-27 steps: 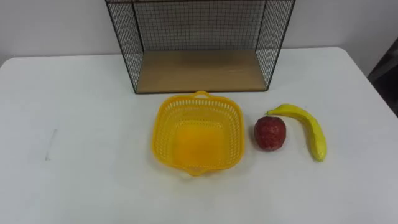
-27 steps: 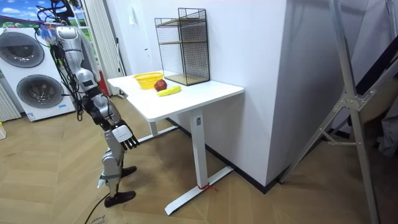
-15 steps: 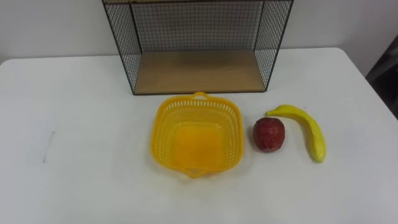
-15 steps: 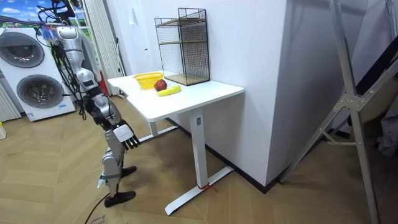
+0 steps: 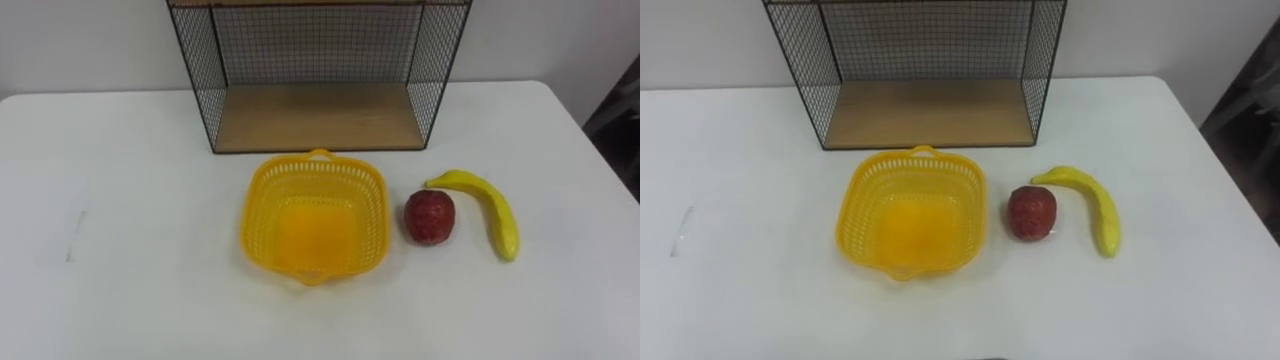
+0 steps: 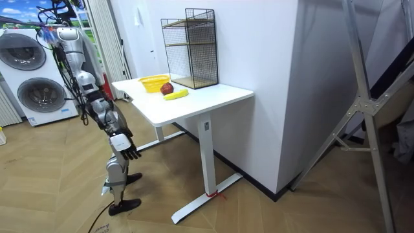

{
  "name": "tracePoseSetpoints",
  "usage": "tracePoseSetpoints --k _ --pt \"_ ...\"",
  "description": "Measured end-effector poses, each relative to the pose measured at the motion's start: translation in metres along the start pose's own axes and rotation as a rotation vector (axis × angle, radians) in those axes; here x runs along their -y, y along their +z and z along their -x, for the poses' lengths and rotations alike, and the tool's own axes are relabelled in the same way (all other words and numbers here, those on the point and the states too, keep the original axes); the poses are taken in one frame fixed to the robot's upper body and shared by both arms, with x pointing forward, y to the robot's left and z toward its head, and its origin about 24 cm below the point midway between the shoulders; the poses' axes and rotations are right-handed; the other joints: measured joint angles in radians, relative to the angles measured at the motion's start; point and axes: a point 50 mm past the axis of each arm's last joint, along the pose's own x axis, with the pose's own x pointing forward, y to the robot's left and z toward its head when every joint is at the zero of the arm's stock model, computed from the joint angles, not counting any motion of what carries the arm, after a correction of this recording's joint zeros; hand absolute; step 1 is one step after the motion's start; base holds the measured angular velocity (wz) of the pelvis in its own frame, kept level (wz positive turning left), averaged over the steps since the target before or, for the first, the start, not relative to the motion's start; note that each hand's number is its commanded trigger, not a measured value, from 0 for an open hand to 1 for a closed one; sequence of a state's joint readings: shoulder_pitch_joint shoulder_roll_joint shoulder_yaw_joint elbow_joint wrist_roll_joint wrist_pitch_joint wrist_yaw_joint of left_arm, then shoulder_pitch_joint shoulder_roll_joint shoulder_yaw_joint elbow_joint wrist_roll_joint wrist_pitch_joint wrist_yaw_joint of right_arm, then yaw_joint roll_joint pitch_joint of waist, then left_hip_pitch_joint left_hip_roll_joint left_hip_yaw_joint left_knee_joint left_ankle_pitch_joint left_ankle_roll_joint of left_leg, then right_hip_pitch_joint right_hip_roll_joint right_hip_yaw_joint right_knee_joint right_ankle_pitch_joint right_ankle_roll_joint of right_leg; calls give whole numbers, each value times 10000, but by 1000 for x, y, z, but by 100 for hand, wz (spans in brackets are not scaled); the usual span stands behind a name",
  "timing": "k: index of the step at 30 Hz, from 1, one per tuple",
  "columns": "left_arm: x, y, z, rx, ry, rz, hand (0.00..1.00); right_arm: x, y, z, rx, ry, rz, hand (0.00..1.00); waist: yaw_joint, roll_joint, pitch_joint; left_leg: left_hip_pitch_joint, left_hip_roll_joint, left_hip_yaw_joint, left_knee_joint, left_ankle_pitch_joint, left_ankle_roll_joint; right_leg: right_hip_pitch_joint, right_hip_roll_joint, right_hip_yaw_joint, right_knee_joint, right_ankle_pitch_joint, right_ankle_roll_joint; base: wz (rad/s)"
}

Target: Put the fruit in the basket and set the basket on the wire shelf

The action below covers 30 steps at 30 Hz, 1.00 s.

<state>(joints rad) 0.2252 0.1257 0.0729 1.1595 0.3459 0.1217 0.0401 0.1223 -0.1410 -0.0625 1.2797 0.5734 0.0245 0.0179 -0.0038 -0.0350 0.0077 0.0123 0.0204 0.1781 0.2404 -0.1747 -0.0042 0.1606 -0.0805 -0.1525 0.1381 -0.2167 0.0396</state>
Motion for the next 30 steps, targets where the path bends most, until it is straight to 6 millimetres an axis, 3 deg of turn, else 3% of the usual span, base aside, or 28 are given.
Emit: tracePoseSetpoints --k 6,12,16,20,23,25,30 --pt "-5 -12 1 -128 464 695 0 18 7 1 415 -1088 -5208 0 -490 45 1 171 12 129 -55 0 0 38 2 146 50 0 0 -6" --pt "-10 -12 2 45 957 1477 0 33 15 4 708 -2030 -9989 0 -971 84 -23 181 11 157 -20 -25 14 -6 -20 149 152 -13 11 -3" --pt "-19 -15 2 -6 1419 2148 0 47 48 12 1706 -2590 -12340 0 -1229 76 -69 215 0 186 -39 -22 19 -35 -30 242 207 -43 41 -6" --pt "-28 -15 3 183 1944 2193 0 61 81 27 3054 -3442 -12767 0 -1338 25 -102 173 -6 156 -34 -22 20 -85 -17 288 211 -51 46 0" --pt "-29 -16 4 277 2062 2182 0 65 114 49 4408 -4382 -11895 0 -1314 22 -108 26 -28 156 -59 -9 36 -323 -35 302 385 -66 42 -1" --pt "-30 -13 4 357 2120 2109 0 68 147 77 6258 -5239 -10979 0 -1275 9 -104 -30 -41 217 -84 -1 48 -427 -42 358 469 -71 51 -4" --pt "-31 -7 4 726 2167 1881 0 58 185 124 9542 -6677 -9200 0 -1086 -66 -94 -121 -41 242 -96 -2 48 -545 -41 403 476 -71 51 -1"
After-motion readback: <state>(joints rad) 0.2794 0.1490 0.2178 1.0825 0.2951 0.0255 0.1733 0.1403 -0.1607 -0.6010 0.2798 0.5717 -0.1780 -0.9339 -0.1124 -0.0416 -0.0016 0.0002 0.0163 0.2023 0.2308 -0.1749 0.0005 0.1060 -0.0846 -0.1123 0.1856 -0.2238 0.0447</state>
